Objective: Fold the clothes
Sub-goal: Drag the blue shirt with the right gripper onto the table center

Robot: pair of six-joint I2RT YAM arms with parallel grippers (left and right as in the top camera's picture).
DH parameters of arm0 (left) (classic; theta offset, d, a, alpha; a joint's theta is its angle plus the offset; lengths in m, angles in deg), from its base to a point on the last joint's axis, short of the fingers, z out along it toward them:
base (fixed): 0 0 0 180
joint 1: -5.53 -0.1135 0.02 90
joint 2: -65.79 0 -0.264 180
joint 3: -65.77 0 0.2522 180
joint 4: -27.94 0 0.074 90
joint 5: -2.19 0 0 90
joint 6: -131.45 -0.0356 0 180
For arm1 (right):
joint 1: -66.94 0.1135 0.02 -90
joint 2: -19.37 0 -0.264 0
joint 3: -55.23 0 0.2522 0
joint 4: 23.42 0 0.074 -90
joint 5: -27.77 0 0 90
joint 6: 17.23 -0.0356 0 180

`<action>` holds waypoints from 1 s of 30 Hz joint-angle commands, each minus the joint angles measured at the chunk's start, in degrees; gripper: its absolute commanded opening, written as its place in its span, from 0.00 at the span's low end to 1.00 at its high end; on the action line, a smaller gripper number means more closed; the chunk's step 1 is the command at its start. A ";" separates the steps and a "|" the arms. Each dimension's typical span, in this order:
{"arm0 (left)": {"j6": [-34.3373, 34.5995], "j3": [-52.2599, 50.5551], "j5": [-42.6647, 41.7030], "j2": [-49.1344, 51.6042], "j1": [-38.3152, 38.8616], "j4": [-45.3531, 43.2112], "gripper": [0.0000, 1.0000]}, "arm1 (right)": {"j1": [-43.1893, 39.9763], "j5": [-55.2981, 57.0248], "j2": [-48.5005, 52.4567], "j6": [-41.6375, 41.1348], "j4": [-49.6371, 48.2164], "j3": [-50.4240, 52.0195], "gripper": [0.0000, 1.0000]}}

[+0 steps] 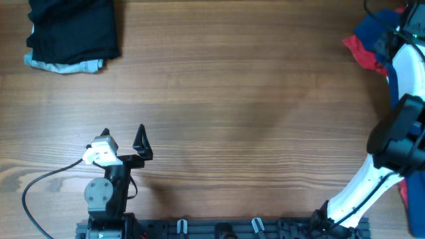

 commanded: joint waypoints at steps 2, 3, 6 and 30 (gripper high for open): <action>-0.83 -0.37 -0.44 -0.35 0.28 0.07 1.00 | 8.37 -4.66 -8.09 -1.95 0.39 -0.24 0.06; -0.81 -0.37 -0.44 -0.35 0.28 0.07 1.00 | 10.29 -4.66 -8.59 -1.92 0.48 -0.24 0.14; -0.81 -0.37 -0.44 -0.35 0.28 0.07 1.00 | 15.65 -4.68 -8.07 -2.25 2.47 -0.04 0.08; -0.81 -0.37 -0.44 -0.35 0.28 0.07 1.00 | 74.42 -23.50 -8.31 -14.16 2.47 0.98 0.38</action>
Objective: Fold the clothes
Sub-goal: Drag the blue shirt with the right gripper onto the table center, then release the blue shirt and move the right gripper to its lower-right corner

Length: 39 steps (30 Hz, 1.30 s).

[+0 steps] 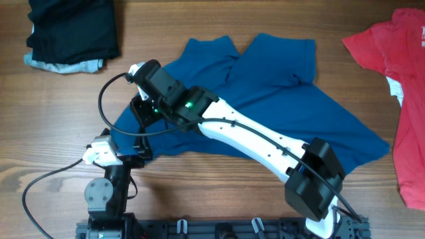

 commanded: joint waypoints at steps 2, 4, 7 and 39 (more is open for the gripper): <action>-0.72 -0.37 -0.44 -0.35 0.28 0.07 1.00 | -3.23 0.39 -2.91 -0.28 1.84 -0.96 0.53; -0.74 -0.37 -0.44 -0.35 0.28 0.07 1.00 | -8.35 1.14 -6.64 -0.59 4.50 -1.53 0.57; -0.72 -0.37 -0.44 -0.35 0.28 0.07 1.00 | -20.35 5.79 -14.78 -3.04 12.76 -1.53 0.72; -0.74 -0.37 -0.44 -0.35 0.28 0.09 1.00 | -60.24 1.66 19.37 8.07 5.31 1.92 0.39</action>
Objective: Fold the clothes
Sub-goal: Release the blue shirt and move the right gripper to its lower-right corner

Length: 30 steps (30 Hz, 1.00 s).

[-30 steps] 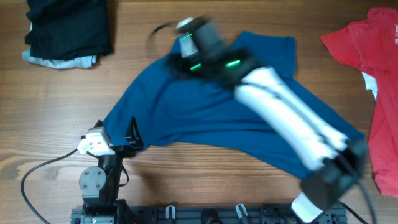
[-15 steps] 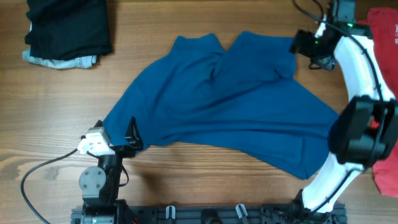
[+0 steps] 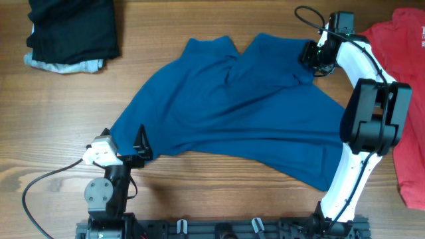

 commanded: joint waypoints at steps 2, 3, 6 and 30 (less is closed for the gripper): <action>-0.72 -0.37 -0.44 -0.35 0.28 0.09 1.00 | 0.87 -1.16 3.28 -2.10 -2.80 0.13 0.19; -0.72 -0.37 -0.44 -0.35 0.28 0.11 1.00 | 1.22 -1.99 3.28 -2.64 -4.02 0.04 0.14; -0.72 -0.37 -0.44 -0.35 0.28 0.09 1.00 | 4.22 -5.60 3.30 -8.20 -12.31 -0.07 0.04; -0.74 -0.37 -0.44 -0.35 0.28 0.11 1.00 | 4.70 21.75 -25.00 -22.32 42.42 -36.87 1.00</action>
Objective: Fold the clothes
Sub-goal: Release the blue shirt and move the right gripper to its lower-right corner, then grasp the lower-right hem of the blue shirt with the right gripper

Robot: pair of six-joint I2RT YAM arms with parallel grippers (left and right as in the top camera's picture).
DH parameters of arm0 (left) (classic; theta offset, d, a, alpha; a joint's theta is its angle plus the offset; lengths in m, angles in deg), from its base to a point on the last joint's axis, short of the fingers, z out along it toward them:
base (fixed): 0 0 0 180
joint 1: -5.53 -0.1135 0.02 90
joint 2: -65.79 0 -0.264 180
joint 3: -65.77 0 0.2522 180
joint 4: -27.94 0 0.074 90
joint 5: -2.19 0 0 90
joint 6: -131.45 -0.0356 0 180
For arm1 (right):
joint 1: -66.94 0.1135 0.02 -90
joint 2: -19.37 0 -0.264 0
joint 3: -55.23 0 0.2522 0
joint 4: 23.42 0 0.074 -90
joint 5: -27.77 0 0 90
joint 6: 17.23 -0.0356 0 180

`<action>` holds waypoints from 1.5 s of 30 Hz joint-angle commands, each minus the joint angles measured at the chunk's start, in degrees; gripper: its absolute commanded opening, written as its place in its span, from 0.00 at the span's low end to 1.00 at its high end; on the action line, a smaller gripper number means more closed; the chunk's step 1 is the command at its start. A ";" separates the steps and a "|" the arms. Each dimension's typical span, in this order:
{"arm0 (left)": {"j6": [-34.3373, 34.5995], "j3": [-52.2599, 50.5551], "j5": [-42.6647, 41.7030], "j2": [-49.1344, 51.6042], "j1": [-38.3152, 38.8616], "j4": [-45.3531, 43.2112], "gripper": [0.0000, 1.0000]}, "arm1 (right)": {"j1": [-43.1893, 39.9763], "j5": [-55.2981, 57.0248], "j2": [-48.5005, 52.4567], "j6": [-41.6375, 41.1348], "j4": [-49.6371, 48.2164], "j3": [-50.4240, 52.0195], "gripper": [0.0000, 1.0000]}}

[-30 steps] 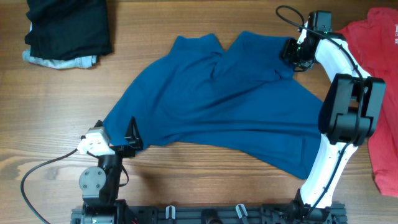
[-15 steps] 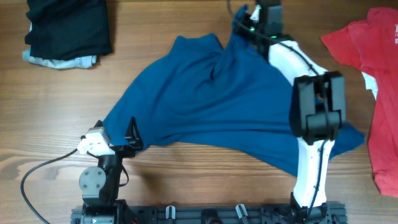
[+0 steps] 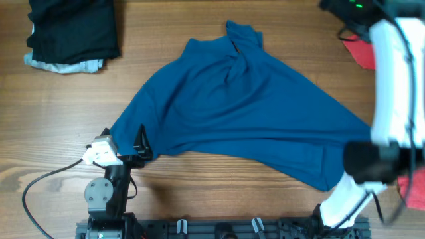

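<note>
A blue shirt (image 3: 239, 119) lies spread across the middle of the table, its collar (image 3: 240, 36) toward the far edge and its hem reaching the near right. My left gripper (image 3: 123, 137) rests open at the near left, and the shirt's lower left corner lies at its fingers. The right arm (image 3: 392, 86) rises along the right side to the top edge. Its gripper end (image 3: 335, 6) is cut off there, away from the shirt, so its jaws do not show.
A folded black pile (image 3: 73, 30) on a pale blue garment (image 3: 63, 65) lies at the far left corner. A red garment (image 3: 358, 54) shows behind the right arm at the far right, with more red (image 3: 406, 192) at the near right edge.
My right gripper has left the shirt's far right sleeve and is now at the top right edge of view. That sleeve no longer sticks out; the shirt's right side runs as one slope.
The table's middle was bare, with my right arm at the heap on the far right. Then the blue shirt lay across the table, the right gripper at its left end. Then the gripper was at the far right sleeve. Now it is off the shirt.
</note>
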 commanded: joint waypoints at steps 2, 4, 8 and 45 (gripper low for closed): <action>-0.70 -0.37 -0.44 -0.35 0.28 0.09 1.00 | -0.70 3.28 -10.97 -2.91 10.82 -1.51 1.00; -0.70 -0.37 -0.44 -0.35 0.28 0.09 1.00 | -0.70 2.05 -14.58 -0.37 16.63 -0.74 1.00; -0.72 -0.37 -0.44 -0.35 0.28 0.09 1.00 | -1.44 2.45 -25.90 -0.09 16.61 11.34 1.00; -0.72 -0.37 -0.44 -0.35 0.28 0.11 1.00 | -1.64 -8.98 -36.13 -27.61 -3.04 91.23 1.00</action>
